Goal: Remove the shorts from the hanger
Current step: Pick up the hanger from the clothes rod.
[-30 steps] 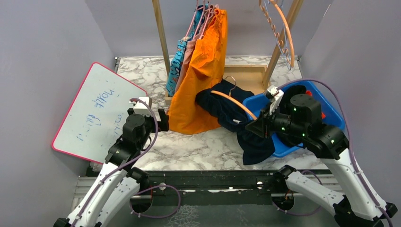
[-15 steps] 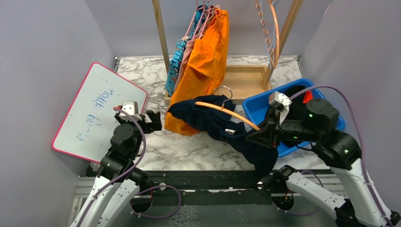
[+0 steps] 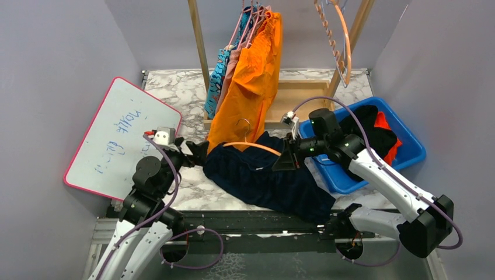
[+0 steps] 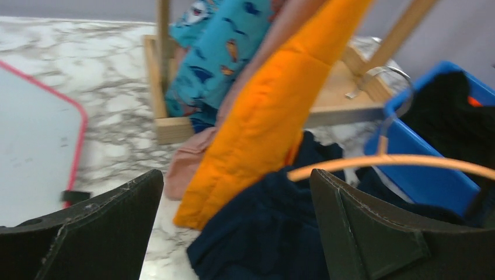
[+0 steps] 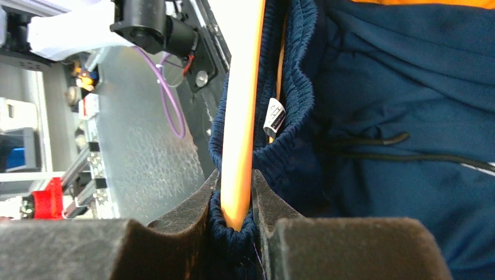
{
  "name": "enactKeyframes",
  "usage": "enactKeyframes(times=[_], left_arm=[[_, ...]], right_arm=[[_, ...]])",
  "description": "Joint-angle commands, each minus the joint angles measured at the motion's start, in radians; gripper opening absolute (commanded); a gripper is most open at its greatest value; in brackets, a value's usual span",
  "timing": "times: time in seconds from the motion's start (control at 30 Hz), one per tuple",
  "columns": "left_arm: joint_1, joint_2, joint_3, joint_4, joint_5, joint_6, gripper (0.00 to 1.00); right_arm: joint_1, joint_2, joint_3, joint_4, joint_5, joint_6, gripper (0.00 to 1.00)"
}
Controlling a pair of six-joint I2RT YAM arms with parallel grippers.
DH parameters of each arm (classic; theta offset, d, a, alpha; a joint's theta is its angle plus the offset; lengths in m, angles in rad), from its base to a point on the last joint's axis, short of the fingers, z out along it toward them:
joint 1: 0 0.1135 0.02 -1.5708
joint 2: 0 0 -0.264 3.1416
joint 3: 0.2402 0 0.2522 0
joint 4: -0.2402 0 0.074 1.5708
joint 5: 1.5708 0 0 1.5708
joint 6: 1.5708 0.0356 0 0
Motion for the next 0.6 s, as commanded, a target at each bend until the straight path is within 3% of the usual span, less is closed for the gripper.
enactKeyframes(times=[0.0,0.17,0.4,0.57], left_arm=[[-0.006,0.031,-0.022,0.104,0.381,-0.022,0.99],[-0.005,0.082,-0.064,0.232,0.552,-0.191,0.99],[-0.006,0.128,-0.115,0.336,0.579,-0.323,0.89],[-0.006,0.202,-0.119,0.344,0.621,-0.344,0.69]], right_arm=[[0.006,0.024,-0.001,0.222,-0.134,0.075,0.02],[0.038,0.040,-0.048,0.328,-0.175,0.131,0.02],[0.122,0.080,-0.043,0.366,-0.174,0.130,0.02],[0.154,0.083,-0.065,0.392,-0.147,0.146,0.02]])
